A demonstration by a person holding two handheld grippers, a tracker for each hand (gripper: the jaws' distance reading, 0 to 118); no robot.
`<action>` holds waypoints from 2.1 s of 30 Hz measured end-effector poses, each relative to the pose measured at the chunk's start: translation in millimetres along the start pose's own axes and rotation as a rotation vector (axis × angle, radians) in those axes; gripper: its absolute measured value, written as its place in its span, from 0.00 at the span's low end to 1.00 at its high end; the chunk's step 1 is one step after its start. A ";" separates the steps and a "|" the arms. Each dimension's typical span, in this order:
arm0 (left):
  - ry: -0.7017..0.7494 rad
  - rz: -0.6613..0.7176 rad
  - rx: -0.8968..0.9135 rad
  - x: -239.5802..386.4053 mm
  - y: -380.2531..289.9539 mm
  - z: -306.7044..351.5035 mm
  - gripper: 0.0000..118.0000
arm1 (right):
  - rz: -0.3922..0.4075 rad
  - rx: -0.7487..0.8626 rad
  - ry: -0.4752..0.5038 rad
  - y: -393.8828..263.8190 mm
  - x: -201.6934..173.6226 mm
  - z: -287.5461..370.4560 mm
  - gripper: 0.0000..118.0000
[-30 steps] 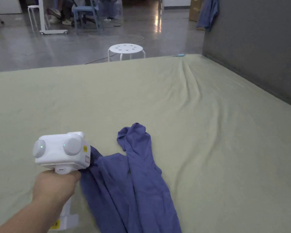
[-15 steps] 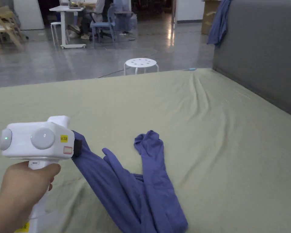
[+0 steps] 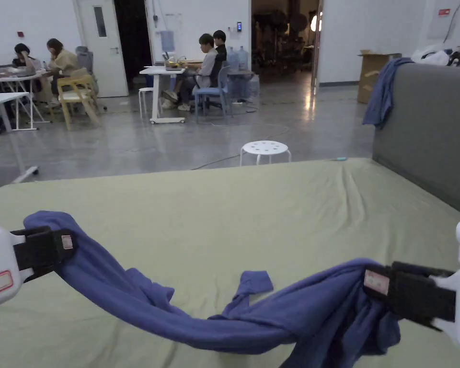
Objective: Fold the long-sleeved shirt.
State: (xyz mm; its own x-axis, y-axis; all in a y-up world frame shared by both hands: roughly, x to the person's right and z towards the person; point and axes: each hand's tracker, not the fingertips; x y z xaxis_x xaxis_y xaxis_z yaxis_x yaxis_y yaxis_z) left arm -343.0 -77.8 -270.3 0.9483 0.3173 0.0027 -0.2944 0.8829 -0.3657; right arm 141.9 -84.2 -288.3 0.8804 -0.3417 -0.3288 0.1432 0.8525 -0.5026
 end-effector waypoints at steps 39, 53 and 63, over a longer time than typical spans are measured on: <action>0.054 0.069 0.284 -1.2 341.6 -208.6 0.00 | 0.304 0.190 -0.329 417.2 -91.9 -260.6 0.00; 0.056 0.195 -0.183 -118.4 15.1 -325.4 0.00 | 0.135 -0.446 -0.297 73.3 75.3 -420.4 0.00; 0.064 0.182 -0.355 -141.5 -144.2 -177.5 0.00 | 0.204 -0.579 -0.226 -87.5 99.7 -274.9 0.00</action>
State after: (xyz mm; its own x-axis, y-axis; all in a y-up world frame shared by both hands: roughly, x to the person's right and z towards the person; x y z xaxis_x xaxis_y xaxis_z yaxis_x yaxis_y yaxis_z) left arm -413.7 -311.4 -383.1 0.8930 0.4257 -0.1457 -0.4099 0.6362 -0.6536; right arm 92.9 -301.6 -496.9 0.9466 -0.0503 -0.3183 -0.2476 0.5189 -0.8182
